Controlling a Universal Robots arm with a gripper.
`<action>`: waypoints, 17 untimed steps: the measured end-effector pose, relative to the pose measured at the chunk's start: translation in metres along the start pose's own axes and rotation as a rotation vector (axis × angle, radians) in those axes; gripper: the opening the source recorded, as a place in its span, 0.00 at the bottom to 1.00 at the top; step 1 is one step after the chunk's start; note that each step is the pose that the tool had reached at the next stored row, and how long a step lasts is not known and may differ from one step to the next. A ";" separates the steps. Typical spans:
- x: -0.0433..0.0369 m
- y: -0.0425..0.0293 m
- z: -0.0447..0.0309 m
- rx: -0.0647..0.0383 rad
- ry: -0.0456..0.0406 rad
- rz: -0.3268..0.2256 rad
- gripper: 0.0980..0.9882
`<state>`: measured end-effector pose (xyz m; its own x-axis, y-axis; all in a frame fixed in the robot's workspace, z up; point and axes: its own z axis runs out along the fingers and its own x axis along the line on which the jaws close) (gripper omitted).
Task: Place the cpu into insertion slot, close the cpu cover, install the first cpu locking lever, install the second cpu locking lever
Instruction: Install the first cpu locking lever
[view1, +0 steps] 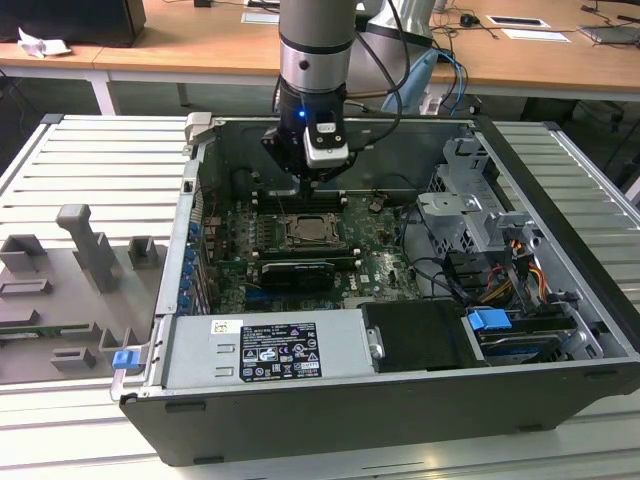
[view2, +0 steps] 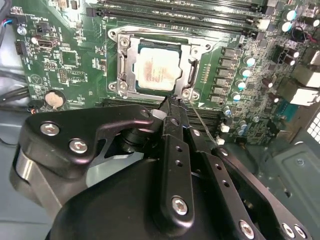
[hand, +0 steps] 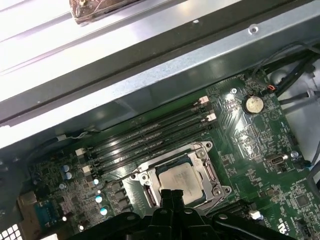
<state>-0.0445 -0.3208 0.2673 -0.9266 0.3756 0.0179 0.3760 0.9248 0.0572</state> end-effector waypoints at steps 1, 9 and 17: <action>0.0000 0.0000 0.0000 0.000 0.0005 -0.009 0.01; -0.0001 -0.0002 0.0000 0.001 0.0034 -0.059 0.01; -0.0001 -0.0003 0.0000 0.002 0.0068 -0.119 0.01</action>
<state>-0.0445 -0.3211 0.2673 -0.9646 0.2632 0.0180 0.2638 0.9629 0.0571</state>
